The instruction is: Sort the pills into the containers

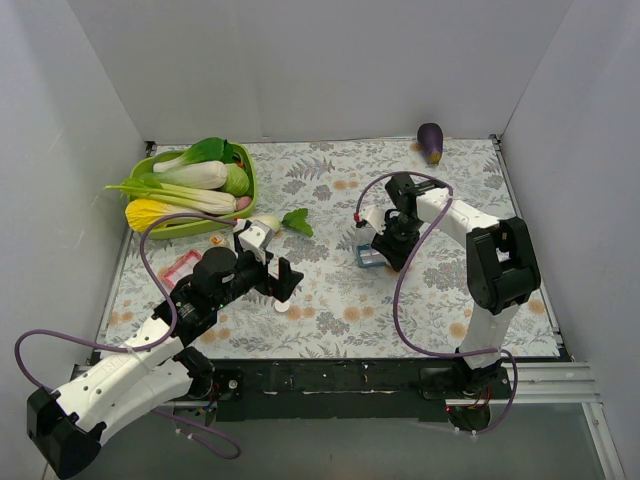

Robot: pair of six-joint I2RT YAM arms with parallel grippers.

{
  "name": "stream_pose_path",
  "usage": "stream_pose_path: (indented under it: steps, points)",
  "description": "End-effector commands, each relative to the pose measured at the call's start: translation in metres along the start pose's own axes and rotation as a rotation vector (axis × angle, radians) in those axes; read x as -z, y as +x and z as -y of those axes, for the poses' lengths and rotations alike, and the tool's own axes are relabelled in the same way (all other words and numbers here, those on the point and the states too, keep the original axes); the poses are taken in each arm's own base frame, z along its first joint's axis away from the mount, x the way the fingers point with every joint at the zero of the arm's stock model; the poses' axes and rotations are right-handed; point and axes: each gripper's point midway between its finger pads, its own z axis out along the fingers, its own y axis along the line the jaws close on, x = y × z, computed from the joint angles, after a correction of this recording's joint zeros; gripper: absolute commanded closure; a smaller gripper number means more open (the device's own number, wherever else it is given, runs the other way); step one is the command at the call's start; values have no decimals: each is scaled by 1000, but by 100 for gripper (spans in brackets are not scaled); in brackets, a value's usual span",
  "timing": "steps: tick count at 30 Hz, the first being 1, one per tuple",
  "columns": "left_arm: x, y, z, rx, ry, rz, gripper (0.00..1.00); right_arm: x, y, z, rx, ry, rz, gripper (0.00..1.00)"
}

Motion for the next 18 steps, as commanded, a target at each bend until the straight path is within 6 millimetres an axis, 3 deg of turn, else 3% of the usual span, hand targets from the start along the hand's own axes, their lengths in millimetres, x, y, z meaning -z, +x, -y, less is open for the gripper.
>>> stream_pose_path:
  steps: [1, 18]
  points:
    - [2, -5, 0, -16, 9, 23, 2, 9, -7, 3, 3, 16, -5, 99]
    - [3, -6, 2, -18, 15, 26, 2, 12, -7, 4, 22, 4, -57, 99]
